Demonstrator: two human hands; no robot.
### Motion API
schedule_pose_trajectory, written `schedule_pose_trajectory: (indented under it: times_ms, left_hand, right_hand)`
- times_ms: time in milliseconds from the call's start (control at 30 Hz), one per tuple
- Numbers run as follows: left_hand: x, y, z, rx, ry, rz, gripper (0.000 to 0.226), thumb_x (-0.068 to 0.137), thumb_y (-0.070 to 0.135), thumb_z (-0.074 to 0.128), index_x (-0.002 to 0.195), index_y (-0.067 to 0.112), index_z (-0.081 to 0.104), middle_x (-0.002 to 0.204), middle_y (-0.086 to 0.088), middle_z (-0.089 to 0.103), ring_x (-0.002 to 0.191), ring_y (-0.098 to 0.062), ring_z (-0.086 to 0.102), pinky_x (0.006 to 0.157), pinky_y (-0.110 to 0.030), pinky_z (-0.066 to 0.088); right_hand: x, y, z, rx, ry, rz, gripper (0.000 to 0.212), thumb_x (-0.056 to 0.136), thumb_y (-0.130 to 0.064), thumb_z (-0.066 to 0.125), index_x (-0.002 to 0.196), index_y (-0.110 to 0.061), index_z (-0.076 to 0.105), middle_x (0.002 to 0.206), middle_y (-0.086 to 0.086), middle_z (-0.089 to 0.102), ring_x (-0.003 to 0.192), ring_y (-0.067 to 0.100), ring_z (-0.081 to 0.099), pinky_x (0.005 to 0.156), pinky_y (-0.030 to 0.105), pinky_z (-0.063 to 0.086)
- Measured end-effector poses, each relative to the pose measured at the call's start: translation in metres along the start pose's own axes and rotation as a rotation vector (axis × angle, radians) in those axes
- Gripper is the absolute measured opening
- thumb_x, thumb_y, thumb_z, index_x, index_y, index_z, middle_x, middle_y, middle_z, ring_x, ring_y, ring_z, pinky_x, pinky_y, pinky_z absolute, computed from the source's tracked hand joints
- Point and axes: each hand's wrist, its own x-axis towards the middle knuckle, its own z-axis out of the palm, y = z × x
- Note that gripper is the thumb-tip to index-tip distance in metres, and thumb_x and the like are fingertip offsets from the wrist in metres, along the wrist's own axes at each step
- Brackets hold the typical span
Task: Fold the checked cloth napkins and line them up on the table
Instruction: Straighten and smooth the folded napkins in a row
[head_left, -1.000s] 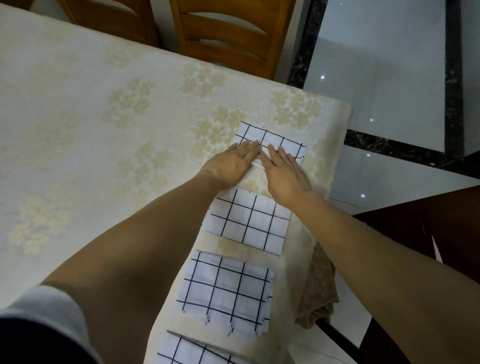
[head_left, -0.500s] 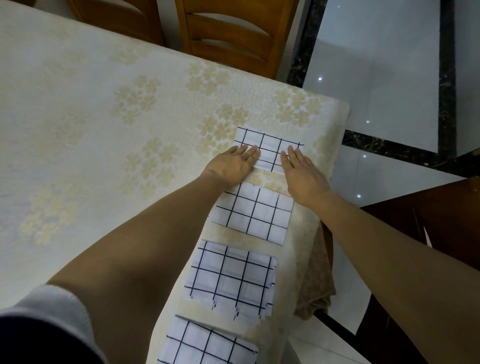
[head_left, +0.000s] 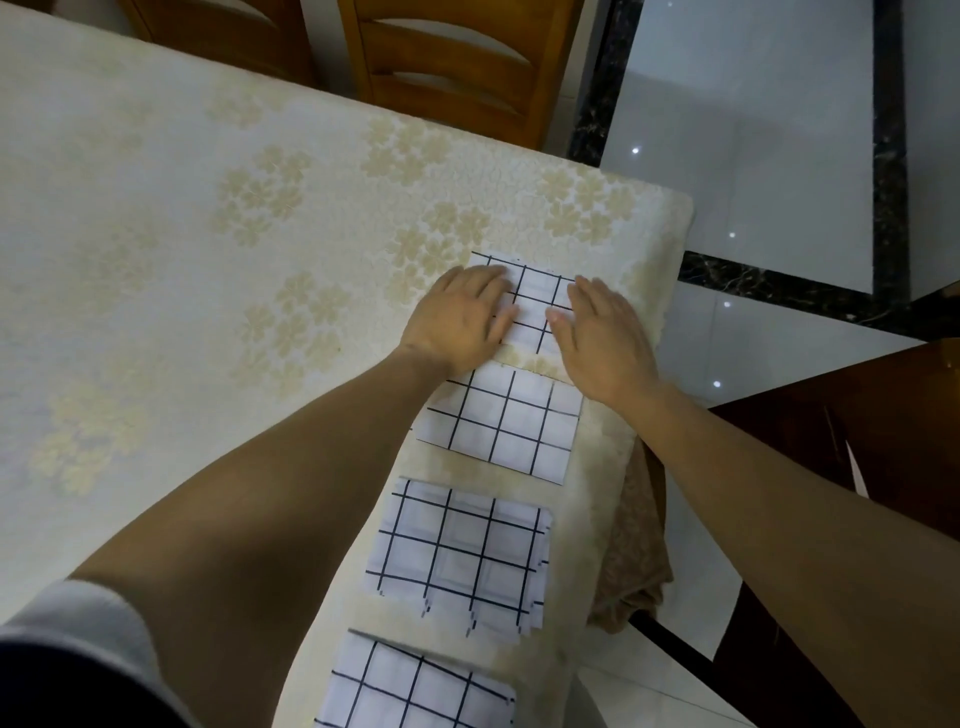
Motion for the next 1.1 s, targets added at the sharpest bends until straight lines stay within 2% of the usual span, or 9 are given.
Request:
schedule_pose_trajectory:
  times_ms: [67,133,267,400,533,767,933,1100]
  left_hand:
    - [0.011,0.004,0.004,-0.041,0.064,-0.044,0.047,0.109,0.027,0.034,0.151,0.008,0.042,0.160,-0.010,0.038,0.149,-0.029,0.032,0.126,-0.039,0.019]
    - [0.024,0.009,0.015,-0.058,-0.005,-0.062,0.051,0.109,0.021,0.033,0.158,0.006,0.028,0.166,-0.010,0.025,0.155,-0.027,0.019,0.127,-0.038,0.013]
    - [0.039,0.009,0.038,-0.051,-0.138,-0.079,0.057,0.110,0.031,0.023,0.163,0.013,0.009,0.171,-0.003,0.003,0.158,-0.021,-0.001,0.128,-0.038,0.004]
    - [0.036,-0.002,0.045,0.035,-0.145,-0.089,0.059,0.109,0.043,0.008,0.163,0.026,-0.006,0.170,0.007,-0.012,0.157,-0.017,-0.013,0.127,-0.039,-0.005]
    - [0.034,-0.009,0.039,0.064,-0.148,-0.115,0.060,0.107,0.053,0.006,0.161,0.034,-0.011,0.169,0.010,-0.015,0.156,-0.017,-0.016,0.127,-0.038,-0.008]
    - [0.030,-0.022,0.033,0.000,-0.210,-0.115,0.076,0.100,0.068,0.004,0.161,0.026,-0.016,0.168,0.003,-0.022,0.155,-0.018,-0.021,0.126,-0.037,-0.009]
    - [0.015,-0.029,0.031,0.093,-0.206,-0.099,0.074,0.098,0.066,-0.005,0.160,0.027,-0.019,0.168,0.005,-0.023,0.154,-0.017,-0.021,0.127,-0.042,-0.005]
    - [0.008,-0.035,0.018,0.078,-0.252,-0.198,0.072,0.101,0.063,-0.003,0.159,0.025,-0.022,0.167,0.005,-0.026,0.155,-0.020,-0.021,0.127,-0.040,-0.007]
  right_hand:
    - [0.012,-0.010,0.000,0.026,0.056,0.010,0.060,0.110,-0.038,0.022,0.159,-0.004,0.019,0.167,0.014,0.016,0.156,0.026,0.010,0.127,0.037,0.006]
    - [0.027,-0.022,0.005,0.021,0.012,0.024,0.057,0.111,-0.034,0.018,0.160,-0.006,0.010,0.169,0.010,0.006,0.157,0.023,0.001,0.127,0.035,0.001]
    - [0.041,-0.028,0.029,-0.046,-0.073,0.069,0.059,0.110,-0.036,0.008,0.160,-0.007,-0.001,0.169,0.007,-0.008,0.156,0.019,-0.011,0.127,0.037,-0.005]
    - [0.039,-0.006,0.038,-0.133,-0.074,0.053,0.067,0.106,-0.049,0.002,0.160,-0.013,-0.011,0.168,0.001,-0.017,0.154,0.018,-0.017,0.126,0.040,-0.007]
    - [0.039,0.008,0.034,-0.156,-0.096,0.064,0.077,0.100,-0.064,0.001,0.159,-0.016,-0.017,0.166,-0.001,-0.024,0.153,0.016,-0.021,0.126,0.042,-0.008]
    - [0.031,0.019,0.025,-0.243,-0.142,-0.033,0.103,0.087,-0.086,0.001,0.158,-0.014,-0.020,0.165,0.005,-0.028,0.152,0.024,-0.025,0.125,0.050,-0.010]
    - [0.023,0.033,0.020,-0.251,-0.147,-0.049,0.098,0.088,-0.083,-0.001,0.158,-0.017,-0.020,0.165,0.000,-0.027,0.152,0.021,-0.025,0.125,0.049,-0.008]
    - [0.016,0.043,0.005,-0.197,-0.174,0.006,0.085,0.095,-0.072,-0.002,0.159,-0.018,-0.018,0.166,0.001,-0.025,0.152,0.022,-0.024,0.125,0.046,-0.010]
